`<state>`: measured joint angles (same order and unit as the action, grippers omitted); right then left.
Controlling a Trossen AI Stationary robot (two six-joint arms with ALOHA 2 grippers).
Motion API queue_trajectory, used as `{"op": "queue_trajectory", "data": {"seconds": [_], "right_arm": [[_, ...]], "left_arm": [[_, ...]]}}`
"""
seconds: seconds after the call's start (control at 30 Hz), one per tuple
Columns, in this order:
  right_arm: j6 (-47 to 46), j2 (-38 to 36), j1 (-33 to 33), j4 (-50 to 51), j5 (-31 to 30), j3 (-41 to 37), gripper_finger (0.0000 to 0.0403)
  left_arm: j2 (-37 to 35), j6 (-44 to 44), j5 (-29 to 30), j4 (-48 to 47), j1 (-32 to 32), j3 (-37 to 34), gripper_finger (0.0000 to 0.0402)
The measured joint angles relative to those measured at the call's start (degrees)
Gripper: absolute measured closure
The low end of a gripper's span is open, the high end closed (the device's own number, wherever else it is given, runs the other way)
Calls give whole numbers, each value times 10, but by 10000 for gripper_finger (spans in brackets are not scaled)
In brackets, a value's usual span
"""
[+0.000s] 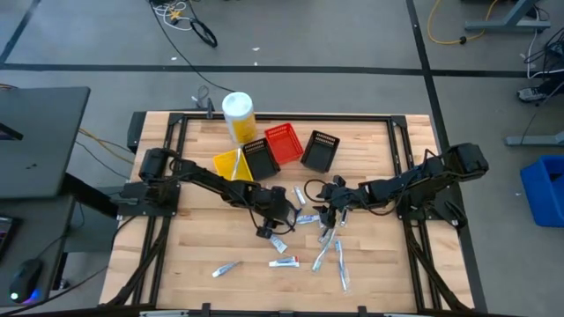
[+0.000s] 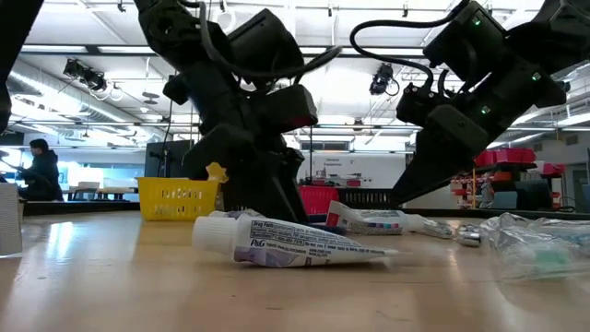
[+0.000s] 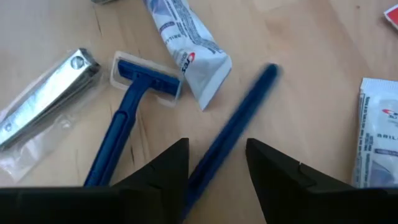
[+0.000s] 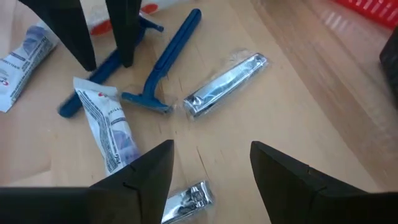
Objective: Pick & Place Travel size toiletries
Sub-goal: Put the blue razor into the left black bin
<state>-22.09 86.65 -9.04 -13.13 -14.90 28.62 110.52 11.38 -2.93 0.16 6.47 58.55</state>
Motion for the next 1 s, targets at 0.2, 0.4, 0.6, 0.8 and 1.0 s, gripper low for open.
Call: {"op": "queue_trajectory", "data": {"seconds": [0.2,0.4,0.6,0.8,1.0], "right_arm": [[0,0,0,5,0,0,167],[0,0,0,6,0,0,162],[2,0,0,7,0,0,171],[3,0,0,6,0,0,183],[5,0,0,5,1,0,187]], "left_arm": [[-1,-6,-10,-25,-1,1,288],[-2,-13,-12,-29,6,0,350],[-2,-28,16,-32,32,-1,367],[-40,-76,23,-63,60,-5,361],[-117,-142,117,-105,78,-3,368]]}}
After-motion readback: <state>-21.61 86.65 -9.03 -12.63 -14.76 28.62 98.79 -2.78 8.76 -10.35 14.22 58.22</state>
